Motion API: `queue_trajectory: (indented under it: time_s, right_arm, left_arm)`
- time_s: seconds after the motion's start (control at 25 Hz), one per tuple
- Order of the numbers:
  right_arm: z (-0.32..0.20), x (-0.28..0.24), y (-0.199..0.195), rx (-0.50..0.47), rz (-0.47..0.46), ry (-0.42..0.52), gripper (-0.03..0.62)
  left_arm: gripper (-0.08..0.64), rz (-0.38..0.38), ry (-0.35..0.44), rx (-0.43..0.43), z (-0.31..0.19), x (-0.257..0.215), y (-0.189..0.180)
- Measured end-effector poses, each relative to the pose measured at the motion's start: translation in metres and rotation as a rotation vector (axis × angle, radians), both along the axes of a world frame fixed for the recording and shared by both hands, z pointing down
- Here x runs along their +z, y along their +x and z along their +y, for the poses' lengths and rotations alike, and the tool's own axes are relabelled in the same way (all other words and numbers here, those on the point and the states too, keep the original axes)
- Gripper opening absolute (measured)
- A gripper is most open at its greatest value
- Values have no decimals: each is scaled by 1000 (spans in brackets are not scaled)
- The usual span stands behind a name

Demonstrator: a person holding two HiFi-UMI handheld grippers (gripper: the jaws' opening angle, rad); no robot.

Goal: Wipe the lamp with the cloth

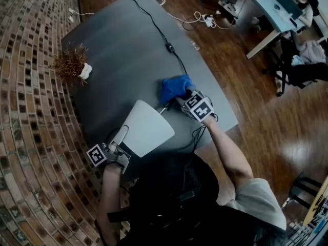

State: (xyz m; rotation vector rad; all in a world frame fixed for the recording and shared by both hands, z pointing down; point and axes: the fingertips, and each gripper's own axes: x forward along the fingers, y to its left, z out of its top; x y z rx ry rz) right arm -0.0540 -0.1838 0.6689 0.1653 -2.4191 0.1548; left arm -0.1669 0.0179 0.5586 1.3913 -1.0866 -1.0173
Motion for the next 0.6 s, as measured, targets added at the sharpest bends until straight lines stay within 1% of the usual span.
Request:
queue_trajectory:
  time_s: [0.04,0.08,0.12,0.16,0.2,0.24,0.28,0.32,0.36,0.4,0.44,0.48,0.52,0.6]
  right_arm:
    - [-2,0,3,19,-19,-21,57]
    - [-6,-1,6,47,-45,-58,57]
    - [-10,-4,11,89,-81,-114,57]
    - [-14,-11,15,144,-130,-188,57]
    - [-17,-20,19,201,-189,-273,57]
    - [-16,-32,20,244,-249,-366,57]
    - [-9,-45,17,256,-303,-466,57]
    - [4,-56,10,239,-349,-570,57]
    - [23,-66,-1,199,-382,-666,57]
    - [47,-71,-14,147,-394,-745,56]
    - [72,-71,-27,92,-382,-798,56]
    - [95,-66,-39,45,-351,-820,57]
    - [111,-56,-46,15,-311,-814,56]
    - [122,-38,-48,1,-240,-733,55]
  left_arm:
    - [61,-132,38,53,-5,-9,5]
    - [60,-298,83,126,-9,-18,12]
    - [57,-478,130,215,-11,-23,22]
    - [61,-641,173,307,-9,-24,32]
    - [59,-766,209,391,-5,-22,41]
    - [47,-852,239,459,0,-18,48]
    - [43,-909,261,511,5,-13,53]
    - [41,-946,274,552,10,-7,57]
    - [35,-970,277,583,14,0,61]
    - [30,-990,273,606,18,6,64]
    - [25,-1009,268,623,23,11,67]
    - [22,-1023,267,634,26,14,70]
    - [21,-1032,270,639,29,15,73]
    - [19,-1046,281,655,30,12,81]
